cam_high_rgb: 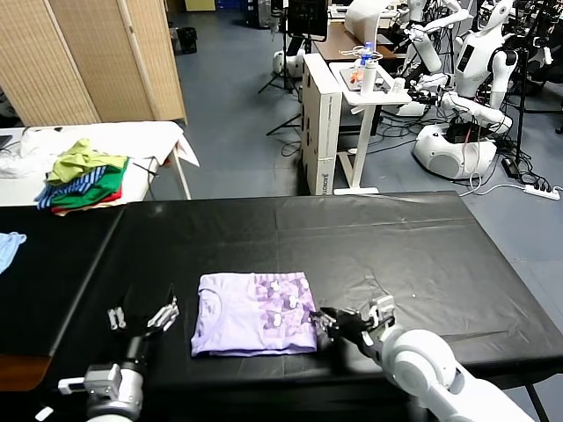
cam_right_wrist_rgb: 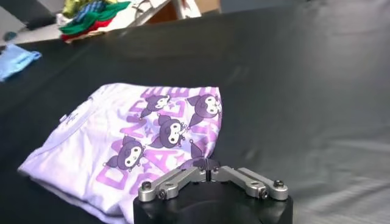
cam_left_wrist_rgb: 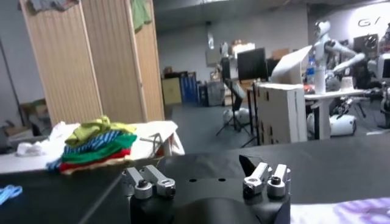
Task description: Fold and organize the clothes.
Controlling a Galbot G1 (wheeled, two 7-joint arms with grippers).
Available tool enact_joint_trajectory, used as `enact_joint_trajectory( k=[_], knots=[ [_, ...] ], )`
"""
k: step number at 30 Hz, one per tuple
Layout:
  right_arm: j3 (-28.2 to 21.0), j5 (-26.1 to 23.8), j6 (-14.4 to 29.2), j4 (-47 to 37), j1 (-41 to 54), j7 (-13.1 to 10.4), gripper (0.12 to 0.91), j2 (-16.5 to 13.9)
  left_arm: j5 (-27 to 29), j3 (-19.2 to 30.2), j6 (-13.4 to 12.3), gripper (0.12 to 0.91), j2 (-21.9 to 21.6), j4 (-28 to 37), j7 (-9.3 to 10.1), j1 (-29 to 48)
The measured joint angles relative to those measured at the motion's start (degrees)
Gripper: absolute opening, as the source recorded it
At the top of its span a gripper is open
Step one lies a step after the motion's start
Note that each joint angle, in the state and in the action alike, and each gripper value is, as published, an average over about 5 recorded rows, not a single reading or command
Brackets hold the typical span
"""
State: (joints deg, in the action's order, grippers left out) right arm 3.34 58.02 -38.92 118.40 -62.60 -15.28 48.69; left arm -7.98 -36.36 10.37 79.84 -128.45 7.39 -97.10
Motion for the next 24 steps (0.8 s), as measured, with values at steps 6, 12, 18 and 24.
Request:
enact_joint_trajectory(
  k=[6, 12, 18, 24],
  knots=[
    [2.4, -0.3, 0.3, 0.9, -2.0, 0.2, 0.797, -1.0, -0.7, -0.1, -1.4, 0.907, -0.4, -0.3, -0.51, -0.7],
    [5.1, -4.7, 3.6, 1.1, -4.6, 2.6, 0.904, -1.5, -3.3, -0.3, -6.0, 0.907, -0.5, 0.0, -0.71, -2.3],
    [8.7, -13.6, 10.7, 1.6, -9.3, 7.7, 0.907, -2.4, -4.9, 0.2, -5.2, 0.907, -0.5, -2.1, 0.03, -5.2],
    [13.4, -20.1, 18.2, 3.9, -16.9, 9.4, 0.907, -2.4, -5.8, 0.4, -4.0, 0.907, -1.6, -4.3, 0.43, -8.7]
  ],
)
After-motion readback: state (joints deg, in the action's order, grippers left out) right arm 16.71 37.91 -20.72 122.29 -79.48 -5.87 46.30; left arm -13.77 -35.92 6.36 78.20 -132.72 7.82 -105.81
